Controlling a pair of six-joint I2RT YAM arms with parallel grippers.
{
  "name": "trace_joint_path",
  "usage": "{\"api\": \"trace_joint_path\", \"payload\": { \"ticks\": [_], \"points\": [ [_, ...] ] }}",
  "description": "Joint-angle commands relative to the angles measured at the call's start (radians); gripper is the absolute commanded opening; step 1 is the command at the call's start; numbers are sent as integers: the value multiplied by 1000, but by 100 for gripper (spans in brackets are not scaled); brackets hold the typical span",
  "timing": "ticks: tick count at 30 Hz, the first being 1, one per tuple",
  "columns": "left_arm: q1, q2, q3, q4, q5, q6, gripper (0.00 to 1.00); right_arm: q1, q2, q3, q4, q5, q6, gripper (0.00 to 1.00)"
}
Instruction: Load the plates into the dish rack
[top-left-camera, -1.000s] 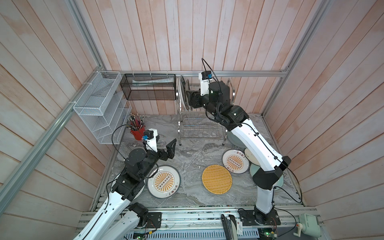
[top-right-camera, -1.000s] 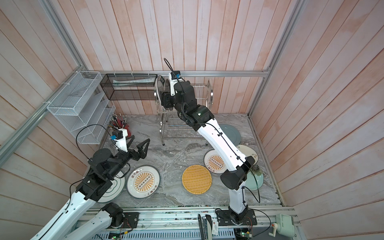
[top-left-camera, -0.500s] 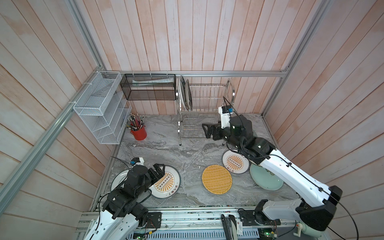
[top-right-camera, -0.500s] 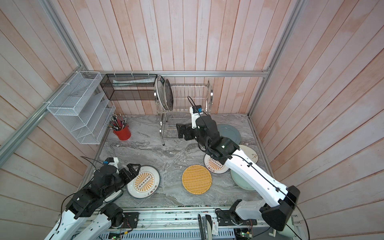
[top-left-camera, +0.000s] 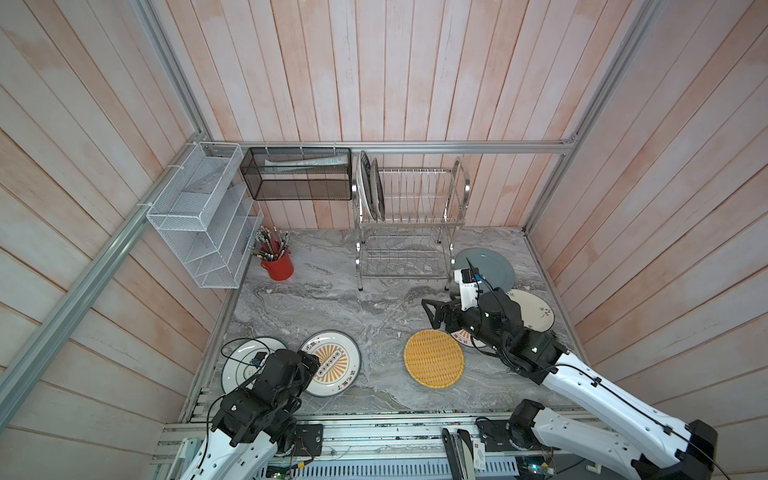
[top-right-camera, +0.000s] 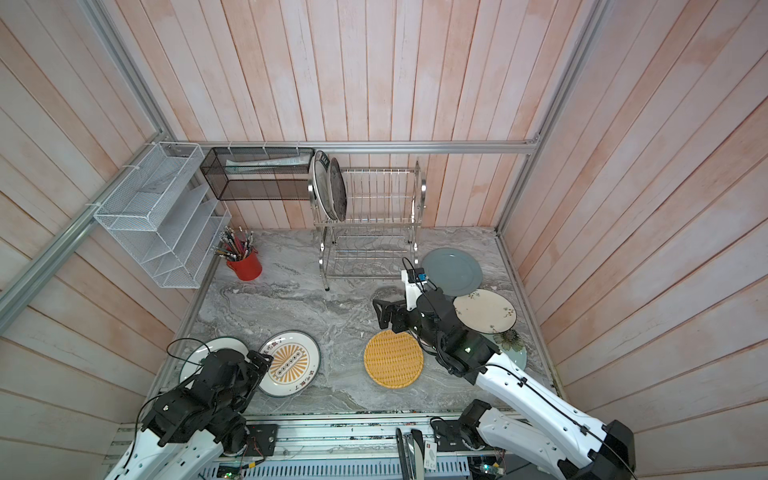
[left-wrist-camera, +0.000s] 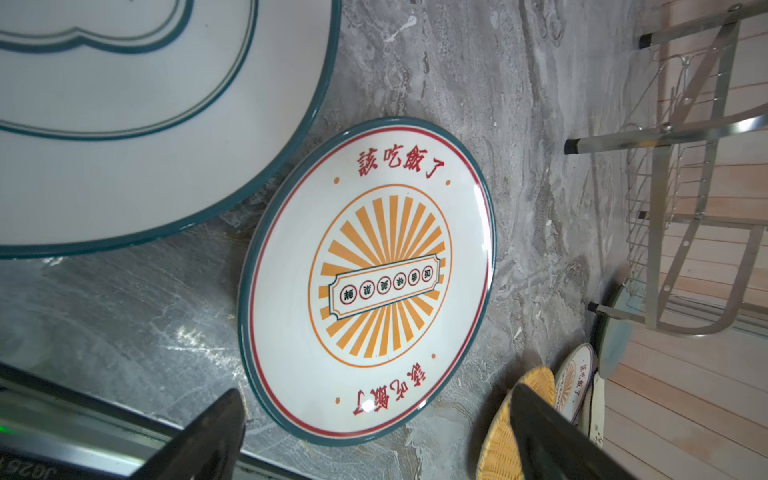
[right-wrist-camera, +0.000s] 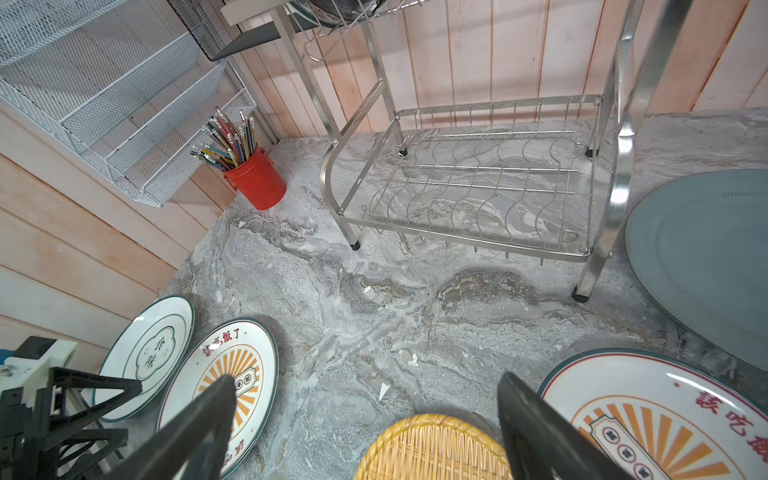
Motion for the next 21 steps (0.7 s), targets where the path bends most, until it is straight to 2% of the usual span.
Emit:
{"api": "trace_joint_path", "payload": {
  "ticks": [1, 8, 12, 21],
  "points": [
    [3, 4, -48, 20, -25, -44, 100, -1, -25, -30, 67, -25, 1, 98],
    [3, 5, -124, 67, -22, -52, 100, -2, -53, -59, 54, -45, -1, 98],
    [3, 16, -149, 154, 1, 2, 98, -1, -67, -70, 53, -43, 0, 98],
    [4, 199, -218, 469, 79, 140, 98, -1, -66, -116, 95, -36, -20, 98]
  ]
}}
